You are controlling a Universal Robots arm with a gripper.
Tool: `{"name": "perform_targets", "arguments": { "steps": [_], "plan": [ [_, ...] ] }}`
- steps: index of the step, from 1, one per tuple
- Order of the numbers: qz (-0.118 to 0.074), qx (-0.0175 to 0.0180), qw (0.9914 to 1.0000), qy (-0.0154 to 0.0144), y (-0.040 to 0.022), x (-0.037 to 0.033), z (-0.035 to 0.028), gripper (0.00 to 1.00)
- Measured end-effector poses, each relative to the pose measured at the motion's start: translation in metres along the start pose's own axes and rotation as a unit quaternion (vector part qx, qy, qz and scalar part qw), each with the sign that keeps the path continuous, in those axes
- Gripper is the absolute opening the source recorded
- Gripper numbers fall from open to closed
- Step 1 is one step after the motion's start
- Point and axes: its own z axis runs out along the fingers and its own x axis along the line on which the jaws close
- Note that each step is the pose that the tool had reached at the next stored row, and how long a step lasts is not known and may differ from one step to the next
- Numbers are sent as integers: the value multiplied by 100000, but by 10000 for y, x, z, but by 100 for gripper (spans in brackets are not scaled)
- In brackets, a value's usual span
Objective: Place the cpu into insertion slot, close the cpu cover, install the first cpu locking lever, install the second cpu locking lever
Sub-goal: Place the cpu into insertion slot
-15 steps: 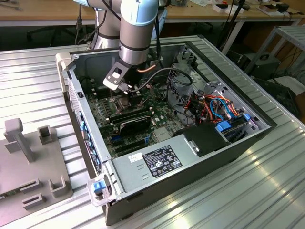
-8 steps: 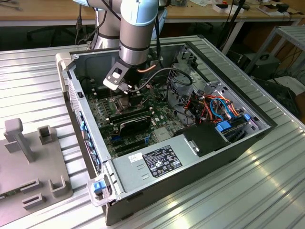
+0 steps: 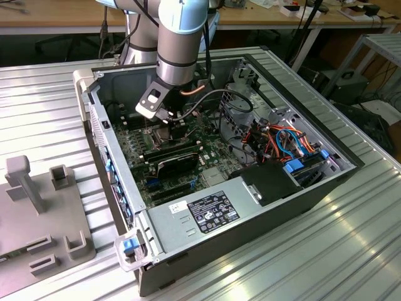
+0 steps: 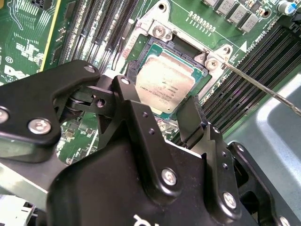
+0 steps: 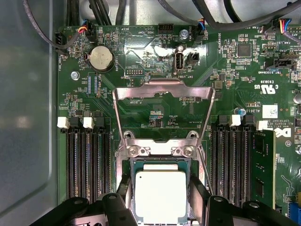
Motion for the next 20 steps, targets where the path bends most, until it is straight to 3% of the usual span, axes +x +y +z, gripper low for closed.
{"name": "perform_targets", "arguments": {
  "steps": [3,12,15,18,19,20],
  "plan": [
    [-2,4,100000,6,1,0,-21,61],
    [-1,99,100000,2,6,2,-176,61],
    [-1,100,100000,12,6,2,-181,60],
    [-1,110,100000,3,6,2,-182,41],
    [-1,111,100000,5,6,2,-181,41],
    [0,115,100000,3,6,2,-182,29]
  ]
}}
